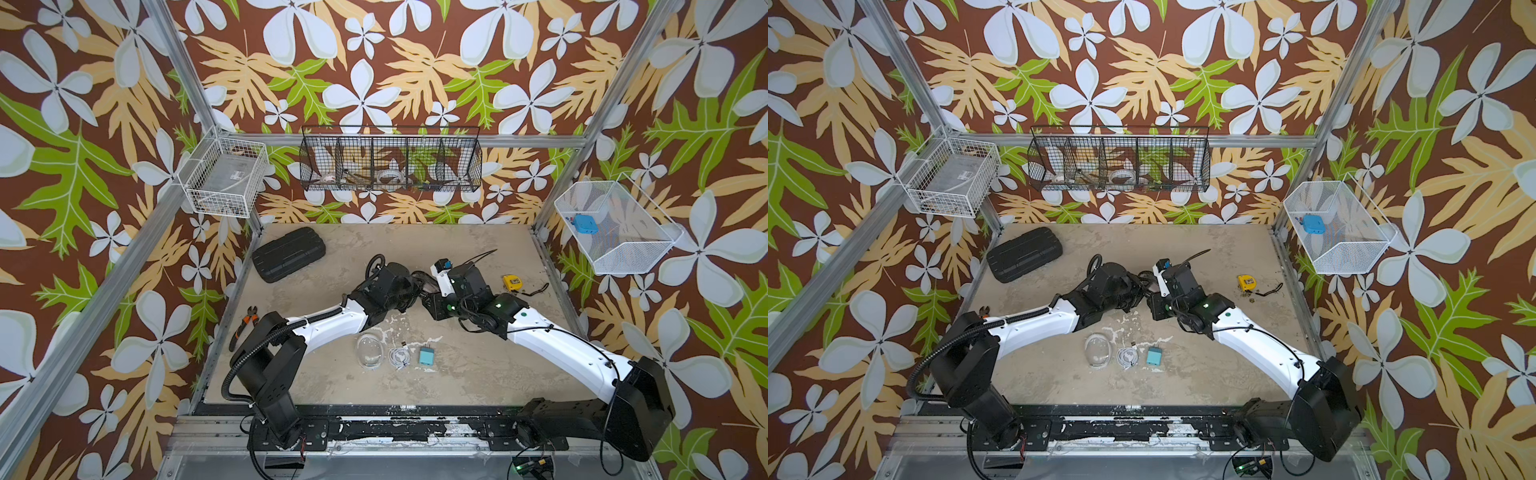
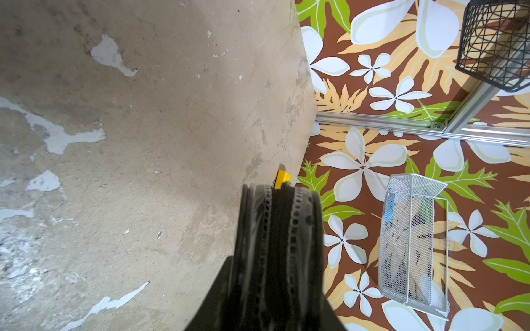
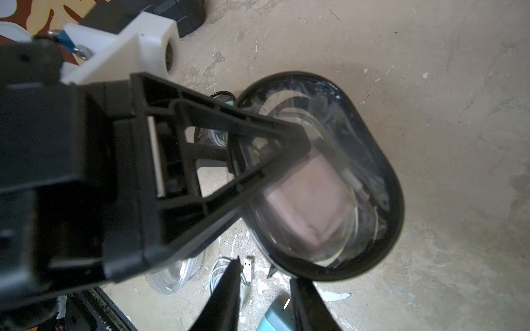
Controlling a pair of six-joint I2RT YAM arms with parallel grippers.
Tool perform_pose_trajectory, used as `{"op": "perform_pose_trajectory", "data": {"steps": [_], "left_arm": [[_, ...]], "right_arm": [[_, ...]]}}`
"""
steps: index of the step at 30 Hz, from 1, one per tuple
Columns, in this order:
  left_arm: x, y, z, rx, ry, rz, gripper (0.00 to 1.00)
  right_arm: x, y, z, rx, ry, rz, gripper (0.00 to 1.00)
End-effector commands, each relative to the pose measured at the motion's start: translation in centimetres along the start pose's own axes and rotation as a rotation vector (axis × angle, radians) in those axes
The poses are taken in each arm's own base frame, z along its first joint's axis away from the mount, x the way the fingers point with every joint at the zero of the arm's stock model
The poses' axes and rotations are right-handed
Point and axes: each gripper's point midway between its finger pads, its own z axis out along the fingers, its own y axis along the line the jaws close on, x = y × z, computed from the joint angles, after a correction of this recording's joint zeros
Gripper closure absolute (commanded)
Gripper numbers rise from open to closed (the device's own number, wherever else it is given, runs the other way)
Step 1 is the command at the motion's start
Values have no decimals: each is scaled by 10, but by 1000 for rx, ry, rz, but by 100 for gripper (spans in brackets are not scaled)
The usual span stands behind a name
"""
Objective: Pack away charging kits
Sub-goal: Zip the zipper on the storage bag.
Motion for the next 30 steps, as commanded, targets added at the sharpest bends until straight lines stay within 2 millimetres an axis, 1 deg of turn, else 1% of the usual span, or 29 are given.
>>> {"op": "perform_pose_trajectory", "data": {"steps": [1,3,4,5,6,8,9,10,14,17,22,24,27,30], "left_arm": [[4,-15,-6,47,25,3,90],[3,-17,-8,50,22,3,90],[4,-17,-8,51,22,5,90],[4,-17,-8,51,22,7,90],[4,-18,-8,54,24,10,90],[4,-18,-8,54,23,12,91],[4,-19,-8,55,22,14,91],[4,-18,-9,54,20,18,92],[0,-17,-11,40,4,29,97],[-2,-16,-11,32,-5,39,100],[-4,-14,-10,8,-12,76,100],[-5,-14,-10,12,-14,81,100],[-5,-16,-8,30,8,88,100],[-1,-14,-3,37,66,116,100]], "right_arm": [[-13,-3,-1,24,-60,2,68],[-13,-3,1,25,-57,2,70],[-12,-3,2,27,-46,0,72],[-11,-3,4,25,-41,0,76],[-10,-3,5,23,-38,-2,84],[-9,-3,6,18,-39,-2,95],[-8,-3,6,21,-38,-4,99],[-7,-4,6,24,-36,-6,100],[-1,-15,3,40,-27,-4,100],[1,-26,-4,40,-28,7,100],[8,-41,-14,74,-12,-23,100],[10,-44,-16,79,-3,-34,100],[15,-46,-14,88,18,-56,100],[18,-54,-12,118,32,-77,100]]}}
